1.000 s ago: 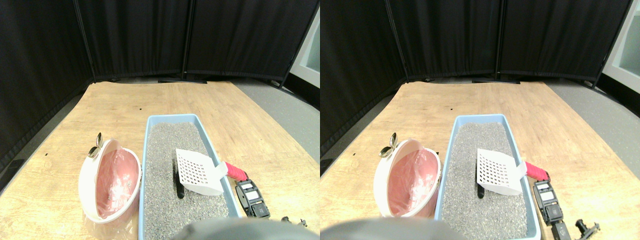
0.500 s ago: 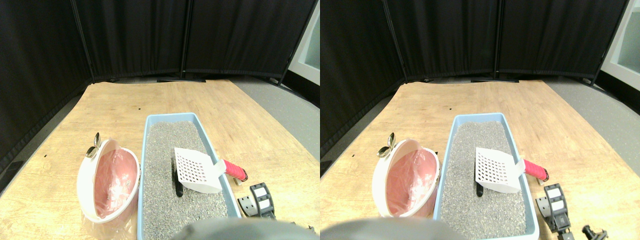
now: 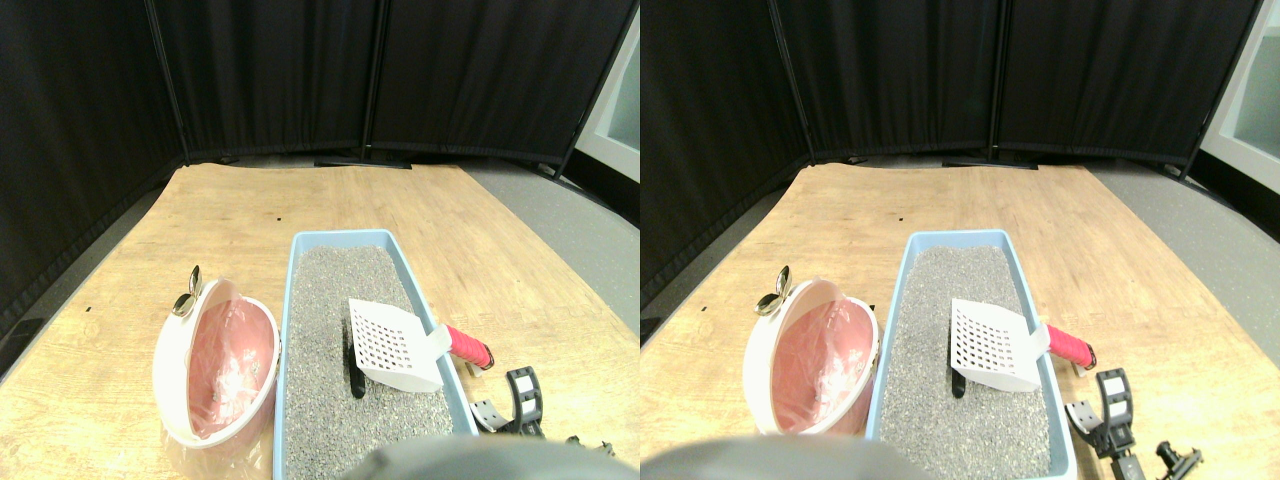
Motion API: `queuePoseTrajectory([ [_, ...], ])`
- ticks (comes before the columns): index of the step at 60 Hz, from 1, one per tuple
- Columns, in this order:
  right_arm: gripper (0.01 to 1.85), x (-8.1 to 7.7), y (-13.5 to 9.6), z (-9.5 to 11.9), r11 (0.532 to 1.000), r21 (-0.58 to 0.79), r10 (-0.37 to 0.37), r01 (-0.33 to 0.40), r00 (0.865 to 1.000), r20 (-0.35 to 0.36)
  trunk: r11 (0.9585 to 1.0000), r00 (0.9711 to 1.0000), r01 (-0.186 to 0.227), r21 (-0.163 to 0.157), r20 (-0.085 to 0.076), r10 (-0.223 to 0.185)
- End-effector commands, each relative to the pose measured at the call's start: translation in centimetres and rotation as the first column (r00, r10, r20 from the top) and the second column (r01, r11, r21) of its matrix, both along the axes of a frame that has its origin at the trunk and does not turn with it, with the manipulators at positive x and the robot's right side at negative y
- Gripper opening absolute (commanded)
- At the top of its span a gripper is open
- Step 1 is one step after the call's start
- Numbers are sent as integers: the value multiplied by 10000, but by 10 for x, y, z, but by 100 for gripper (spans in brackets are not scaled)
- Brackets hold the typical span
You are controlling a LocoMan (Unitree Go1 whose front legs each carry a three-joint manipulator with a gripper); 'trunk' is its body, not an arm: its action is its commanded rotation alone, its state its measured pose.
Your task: Scoop (unimanual)
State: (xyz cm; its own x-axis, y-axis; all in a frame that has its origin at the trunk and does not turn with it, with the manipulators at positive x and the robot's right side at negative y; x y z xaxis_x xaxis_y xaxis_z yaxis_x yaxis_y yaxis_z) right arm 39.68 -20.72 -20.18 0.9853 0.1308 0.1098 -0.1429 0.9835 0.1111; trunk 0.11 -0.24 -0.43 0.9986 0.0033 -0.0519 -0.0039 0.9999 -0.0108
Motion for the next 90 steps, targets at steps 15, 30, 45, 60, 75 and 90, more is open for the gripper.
queuePoseTrajectory([
  [15,83,21,2,6,9998,177,-40,30,9985,552,9998,10000,-42,-170,86,44],
  [30,85,38,0,2,9959,880,-205,187,9996,191,9998,10000,-37,-193,64,38],
  [45,84,44,3,0,9946,971,-353,353,9994,-12,9996,9999,-101,-276,69,103],
  [60,84,58,7,-3,9939,1053,-305,316,9995,-123,9996,9999,-90,-259,100,92],
  [75,85,74,10,0,9937,1059,-348,367,9992,-191,9997,10000,8,-249,85,-6],
  [90,84,76,9,-2,9903,1226,-589,647,9970,-504,9996,10000,39,-290,59,-37],
])
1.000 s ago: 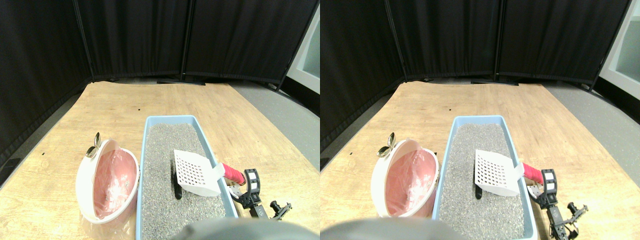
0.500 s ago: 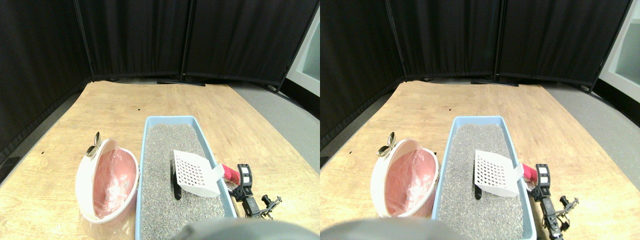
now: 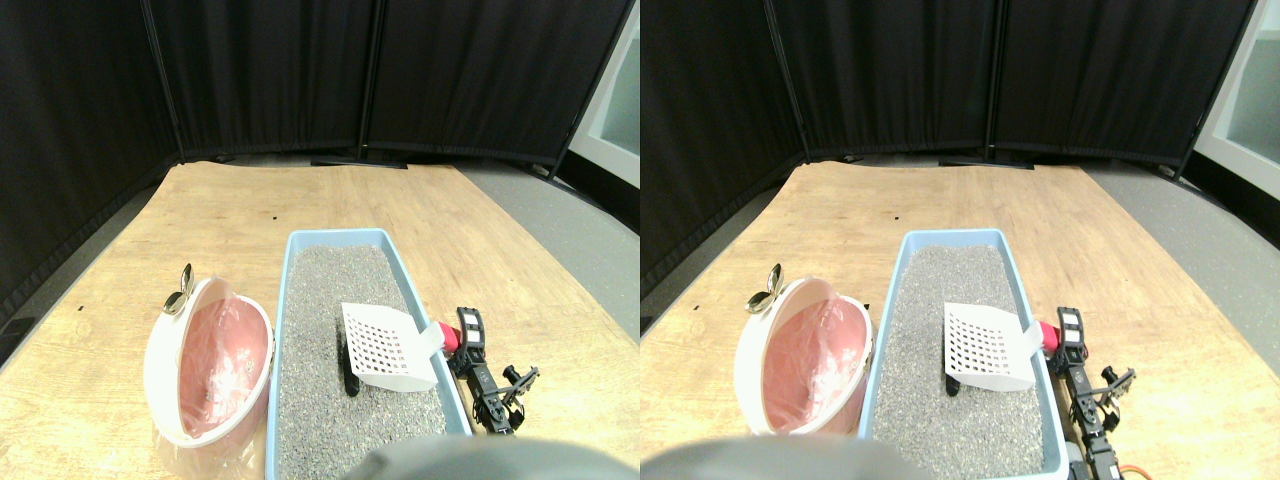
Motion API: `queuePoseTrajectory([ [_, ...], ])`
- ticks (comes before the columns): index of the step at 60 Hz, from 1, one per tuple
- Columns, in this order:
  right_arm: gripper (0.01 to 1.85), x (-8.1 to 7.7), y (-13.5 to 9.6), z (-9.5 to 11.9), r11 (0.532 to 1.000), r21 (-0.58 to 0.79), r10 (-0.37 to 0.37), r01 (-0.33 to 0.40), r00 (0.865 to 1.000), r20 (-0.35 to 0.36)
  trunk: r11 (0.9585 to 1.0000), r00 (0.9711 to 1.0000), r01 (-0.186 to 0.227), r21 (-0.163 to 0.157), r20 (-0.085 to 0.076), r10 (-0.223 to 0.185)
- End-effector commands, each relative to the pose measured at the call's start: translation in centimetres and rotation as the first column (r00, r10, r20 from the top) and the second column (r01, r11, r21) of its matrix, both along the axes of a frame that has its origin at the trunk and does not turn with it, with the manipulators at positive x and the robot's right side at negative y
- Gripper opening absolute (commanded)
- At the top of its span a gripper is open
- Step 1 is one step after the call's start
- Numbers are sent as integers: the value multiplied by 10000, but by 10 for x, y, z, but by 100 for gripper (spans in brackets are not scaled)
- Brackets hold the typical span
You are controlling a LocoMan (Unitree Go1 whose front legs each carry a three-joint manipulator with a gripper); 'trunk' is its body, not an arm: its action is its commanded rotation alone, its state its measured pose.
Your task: Scoop (unimanual)
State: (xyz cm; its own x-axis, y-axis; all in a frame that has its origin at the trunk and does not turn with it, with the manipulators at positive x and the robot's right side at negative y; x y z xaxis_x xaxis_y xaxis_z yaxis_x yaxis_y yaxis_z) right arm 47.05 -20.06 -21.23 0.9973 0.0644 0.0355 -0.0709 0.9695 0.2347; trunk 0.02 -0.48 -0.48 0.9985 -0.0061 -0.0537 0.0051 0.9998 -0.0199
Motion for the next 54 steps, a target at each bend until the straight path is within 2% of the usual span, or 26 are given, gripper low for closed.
queuePoseTrajectory([
  [1,84,2,2,8,10000,63,-65,62,9992,394,9998,10000,-52,-199,75,54],
  [3,83,2,1,7,9998,201,-69,62,9995,322,9998,9999,-65,-196,107,67],
  [5,73,2,1,7,9998,190,-52,45,9994,331,9998,9999,-67,-187,98,69],
  [8,27,2,1,5,9999,99,105,-111,9983,575,9998,9999,-67,-187,98,69],
  [9,27,2,1,5,9999,99,105,-111,9983,575,9998,9999,-67,-187,98,69],
  [10,7,2,1,5,9999,89,133,-139,9979,640,9998,9999,-67,-175,125,70],
  [11,6,2,1,6,10000,-22,71,-70,9976,694,9998,9999,-67,-175,125,70],
  [19,6,-1,2,11,10000,-73,-53,57,9978,658,9998,9999,-75,-192,97,77],
  [35,6,-3,0,23,9980,-525,415,-357,9926,1139,9997,10000,-14,-227,70,16],
  [39,6,-3,-1,26,9961,-768,534,-431,9890,1380,9996,10000,-12,-277,49,14],
  [41,6,-4,-2,29,9913,-1105,887,-713,9830,1610,9996,10000,-14,-290,43,15],
  [43,6,-5,-3,32,9888,-1381,804,-568,9819,1717,9996,10000,-14,-290,43,15],
  [51,6,-8,-5,45,9665,-2414,1409,-872,9664,2149,9995,10000,25,-319,73,-22],
  [54,6,-9,-7,50,9632,-2574,1363,-774,9660,2198,9994,9999,72,-327,101,-69],
])
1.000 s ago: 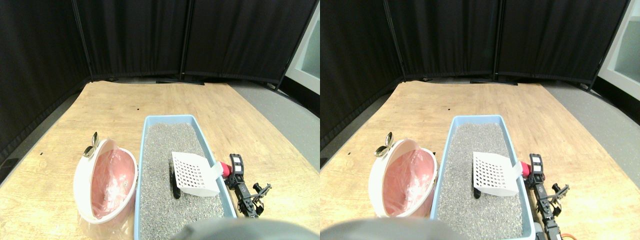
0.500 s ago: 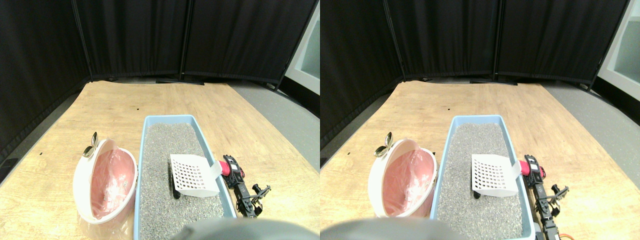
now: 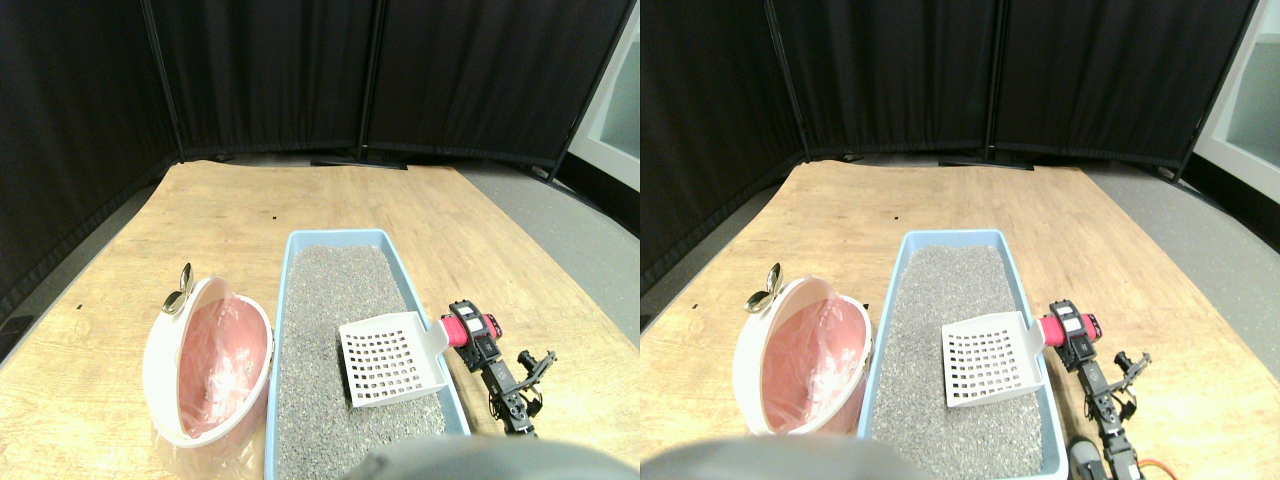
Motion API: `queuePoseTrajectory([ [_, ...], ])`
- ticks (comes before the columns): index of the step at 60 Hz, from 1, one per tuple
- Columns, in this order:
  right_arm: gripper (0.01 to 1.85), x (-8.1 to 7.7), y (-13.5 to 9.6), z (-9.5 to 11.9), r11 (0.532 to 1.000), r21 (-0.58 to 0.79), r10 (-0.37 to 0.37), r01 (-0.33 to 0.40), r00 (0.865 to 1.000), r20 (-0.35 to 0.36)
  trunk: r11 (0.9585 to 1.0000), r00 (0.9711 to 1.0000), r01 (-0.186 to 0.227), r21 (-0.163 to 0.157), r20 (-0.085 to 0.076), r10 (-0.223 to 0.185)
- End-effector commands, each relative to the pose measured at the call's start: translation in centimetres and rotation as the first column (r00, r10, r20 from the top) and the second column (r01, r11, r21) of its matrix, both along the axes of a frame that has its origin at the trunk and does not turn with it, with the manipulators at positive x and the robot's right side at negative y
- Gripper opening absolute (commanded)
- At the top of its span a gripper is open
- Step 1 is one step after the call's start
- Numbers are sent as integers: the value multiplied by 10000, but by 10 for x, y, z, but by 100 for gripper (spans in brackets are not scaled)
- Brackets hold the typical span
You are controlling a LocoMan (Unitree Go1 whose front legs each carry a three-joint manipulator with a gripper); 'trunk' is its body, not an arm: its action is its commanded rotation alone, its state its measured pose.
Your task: Scoop (unimanual)
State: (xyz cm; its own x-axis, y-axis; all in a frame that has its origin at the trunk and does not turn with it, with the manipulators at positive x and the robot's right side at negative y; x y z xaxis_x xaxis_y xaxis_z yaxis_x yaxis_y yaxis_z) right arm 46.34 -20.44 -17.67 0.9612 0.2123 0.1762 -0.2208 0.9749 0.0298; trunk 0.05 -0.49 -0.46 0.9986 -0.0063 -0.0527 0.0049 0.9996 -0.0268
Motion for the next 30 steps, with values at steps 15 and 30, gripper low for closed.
queuePoseTrajectory([
  [15,6,-2,-10,29,9889,-1409,-297,472,9919,1235,9994,9999,116,-316,119,-113],
  [30,6,3,-10,45,9801,-1802,-545,831,9859,1583,9992,9999,80,-388,110,-75],
])
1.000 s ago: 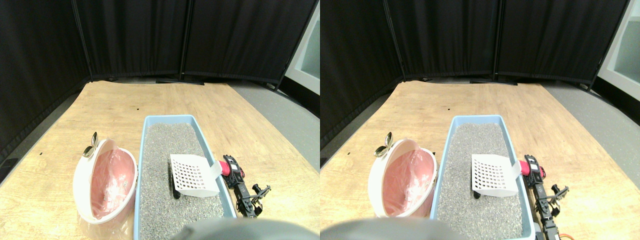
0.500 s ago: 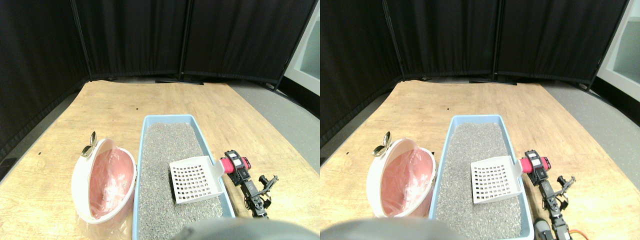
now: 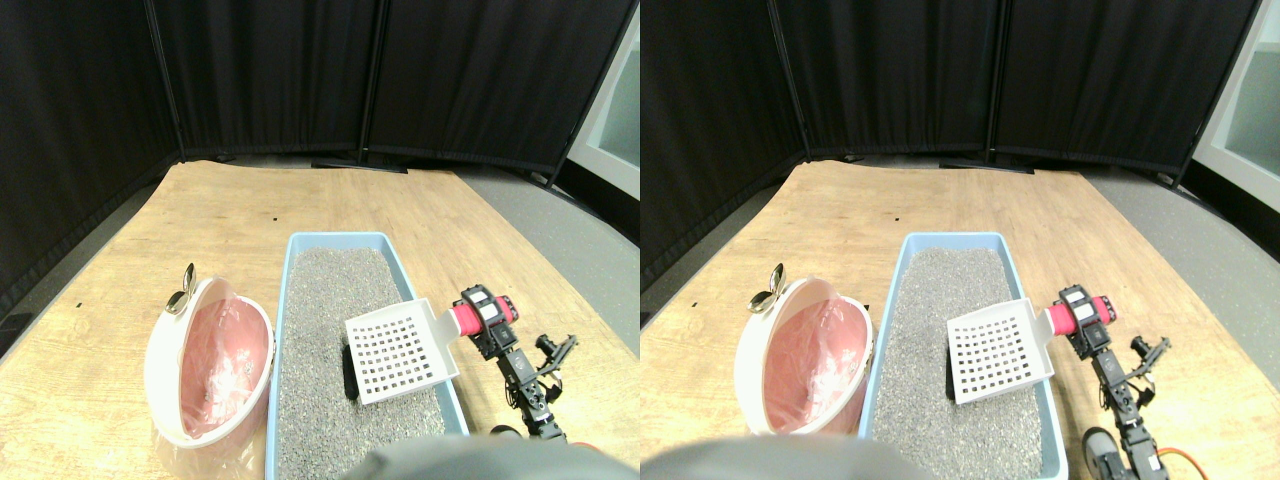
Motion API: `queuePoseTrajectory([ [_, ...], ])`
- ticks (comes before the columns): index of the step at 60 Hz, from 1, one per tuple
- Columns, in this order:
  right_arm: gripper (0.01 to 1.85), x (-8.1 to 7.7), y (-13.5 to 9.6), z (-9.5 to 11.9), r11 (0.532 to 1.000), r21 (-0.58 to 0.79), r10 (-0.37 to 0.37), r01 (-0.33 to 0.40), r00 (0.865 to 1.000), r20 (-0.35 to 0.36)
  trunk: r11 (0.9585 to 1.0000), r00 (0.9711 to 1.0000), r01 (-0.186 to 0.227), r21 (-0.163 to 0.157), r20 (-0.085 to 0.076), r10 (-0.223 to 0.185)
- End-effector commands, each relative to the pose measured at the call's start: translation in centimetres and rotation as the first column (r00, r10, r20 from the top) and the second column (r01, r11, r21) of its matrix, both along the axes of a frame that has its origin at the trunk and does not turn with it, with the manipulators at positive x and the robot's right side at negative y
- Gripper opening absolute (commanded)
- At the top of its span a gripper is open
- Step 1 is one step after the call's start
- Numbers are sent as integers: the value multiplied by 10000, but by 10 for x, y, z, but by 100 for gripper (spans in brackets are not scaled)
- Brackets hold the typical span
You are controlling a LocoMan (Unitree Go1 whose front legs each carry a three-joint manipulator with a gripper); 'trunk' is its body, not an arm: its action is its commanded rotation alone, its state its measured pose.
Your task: Scoop (unimanual)
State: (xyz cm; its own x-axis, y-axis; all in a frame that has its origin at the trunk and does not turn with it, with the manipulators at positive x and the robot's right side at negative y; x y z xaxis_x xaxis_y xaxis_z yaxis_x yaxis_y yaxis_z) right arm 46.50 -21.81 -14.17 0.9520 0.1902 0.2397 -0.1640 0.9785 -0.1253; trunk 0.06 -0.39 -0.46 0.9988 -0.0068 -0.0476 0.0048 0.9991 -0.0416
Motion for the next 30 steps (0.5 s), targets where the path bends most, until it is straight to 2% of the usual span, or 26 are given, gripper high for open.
queuePoseTrajectory([
  [1,6,2,3,12,9980,-531,-314,349,9974,646,9997,9999,85,-244,74,-84],
  [5,6,6,3,17,9978,-655,-75,133,9961,874,9996,9999,82,-274,91,-80],
  [18,6,12,-1,41,9935,-1109,-146,239,9963,841,9994,10000,51,-356,52,-49],
  [24,6,15,-2,49,9827,-1837,435,-243,9939,1015,9991,10000,12,-421,51,-10],
  [28,6,17,-2,54,9783,-2062,398,-202,9950,916,9989,10000,-15,-458,4,16],
  [30,6,19,-2,58,9733,-2241,695,-489,9940,847,9989,10000,-15,-458,4,16],
])
